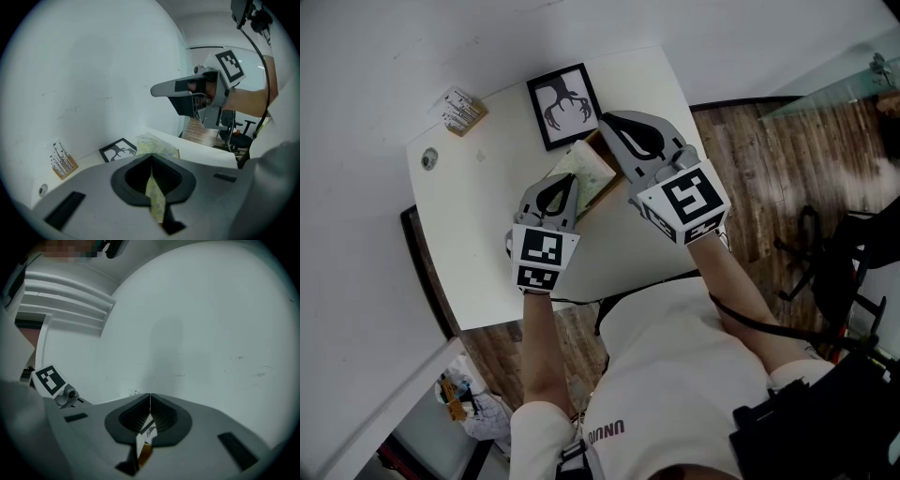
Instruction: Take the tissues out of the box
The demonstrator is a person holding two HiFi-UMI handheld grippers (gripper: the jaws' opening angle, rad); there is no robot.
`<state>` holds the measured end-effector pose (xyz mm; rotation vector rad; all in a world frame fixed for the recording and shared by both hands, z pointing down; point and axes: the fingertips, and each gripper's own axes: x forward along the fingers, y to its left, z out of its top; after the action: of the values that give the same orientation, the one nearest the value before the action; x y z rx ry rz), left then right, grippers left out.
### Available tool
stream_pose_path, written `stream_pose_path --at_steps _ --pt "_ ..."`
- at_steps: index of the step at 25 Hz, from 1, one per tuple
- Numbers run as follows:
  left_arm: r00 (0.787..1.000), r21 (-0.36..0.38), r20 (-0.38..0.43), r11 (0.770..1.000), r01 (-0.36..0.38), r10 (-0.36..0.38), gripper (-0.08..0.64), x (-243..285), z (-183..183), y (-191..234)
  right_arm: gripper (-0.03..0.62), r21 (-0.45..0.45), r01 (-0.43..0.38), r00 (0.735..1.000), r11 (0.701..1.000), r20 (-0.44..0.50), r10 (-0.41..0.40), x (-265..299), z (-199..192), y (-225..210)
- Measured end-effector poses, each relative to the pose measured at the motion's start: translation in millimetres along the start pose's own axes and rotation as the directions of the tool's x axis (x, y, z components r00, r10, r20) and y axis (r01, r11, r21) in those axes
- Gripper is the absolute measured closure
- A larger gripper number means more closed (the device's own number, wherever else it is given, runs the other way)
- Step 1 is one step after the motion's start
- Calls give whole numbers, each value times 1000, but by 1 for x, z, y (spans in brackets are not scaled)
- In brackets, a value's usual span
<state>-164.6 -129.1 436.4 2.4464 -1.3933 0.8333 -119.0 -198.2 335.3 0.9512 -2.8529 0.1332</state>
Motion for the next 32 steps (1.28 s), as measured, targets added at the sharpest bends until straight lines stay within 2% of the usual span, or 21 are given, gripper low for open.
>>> stream_pose_path --at_steps 32 --pt "991 -31 116 998 -59 62 549 -18 24 12 572 6 2 1000 1000 -3 -2 1 -1 -1"
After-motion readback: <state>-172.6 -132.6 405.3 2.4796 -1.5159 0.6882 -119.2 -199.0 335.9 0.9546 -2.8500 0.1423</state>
